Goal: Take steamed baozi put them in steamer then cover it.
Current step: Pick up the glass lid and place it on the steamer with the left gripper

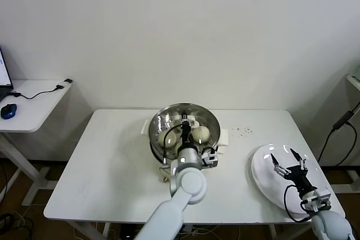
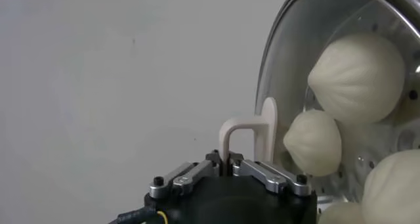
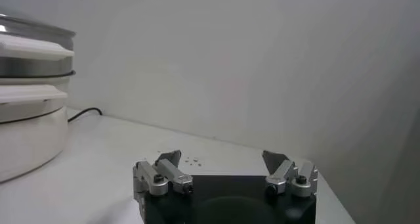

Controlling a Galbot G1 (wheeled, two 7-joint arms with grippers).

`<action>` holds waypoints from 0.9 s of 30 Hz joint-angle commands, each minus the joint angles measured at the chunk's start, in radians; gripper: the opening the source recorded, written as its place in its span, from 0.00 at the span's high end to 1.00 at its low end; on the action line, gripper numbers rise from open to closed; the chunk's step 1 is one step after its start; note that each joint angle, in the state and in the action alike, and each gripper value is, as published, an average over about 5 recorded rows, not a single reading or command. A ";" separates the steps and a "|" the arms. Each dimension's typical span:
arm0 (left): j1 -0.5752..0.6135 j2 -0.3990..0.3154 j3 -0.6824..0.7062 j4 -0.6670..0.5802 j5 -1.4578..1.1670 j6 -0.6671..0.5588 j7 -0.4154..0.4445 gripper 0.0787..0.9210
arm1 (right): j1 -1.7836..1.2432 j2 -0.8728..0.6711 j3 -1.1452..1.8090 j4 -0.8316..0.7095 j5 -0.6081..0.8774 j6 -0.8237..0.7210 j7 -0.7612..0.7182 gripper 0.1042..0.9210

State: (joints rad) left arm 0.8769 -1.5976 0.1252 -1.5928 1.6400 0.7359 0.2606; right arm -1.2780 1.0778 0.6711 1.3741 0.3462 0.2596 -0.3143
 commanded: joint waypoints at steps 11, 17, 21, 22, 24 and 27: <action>0.013 0.012 0.010 -0.015 -0.014 0.049 0.008 0.92 | 0.004 -0.001 0.005 -0.002 -0.001 -0.001 -0.003 0.12; 0.020 0.036 0.025 -0.076 -0.015 0.049 0.037 0.78 | 0.006 -0.003 0.007 -0.005 0.000 -0.003 -0.005 0.12; 0.034 0.060 0.036 -0.143 -0.018 0.049 0.056 0.65 | 0.009 -0.006 0.008 -0.008 0.002 -0.005 -0.006 0.12; 0.039 0.067 0.039 -0.160 -0.020 0.049 0.061 0.61 | 0.010 -0.006 0.008 -0.009 0.002 -0.006 -0.006 0.12; 0.050 0.082 0.044 -0.195 -0.024 0.049 0.069 0.54 | 0.011 -0.007 0.009 -0.009 0.002 -0.008 -0.006 0.12; 0.074 0.110 0.049 -0.248 -0.033 0.049 0.074 0.44 | 0.012 -0.007 0.009 -0.008 0.004 -0.013 -0.004 0.12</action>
State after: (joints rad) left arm 0.9150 -1.5446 0.1631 -1.6953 1.6202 0.7367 0.3084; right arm -1.2670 1.0714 0.6792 1.3650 0.3478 0.2512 -0.3208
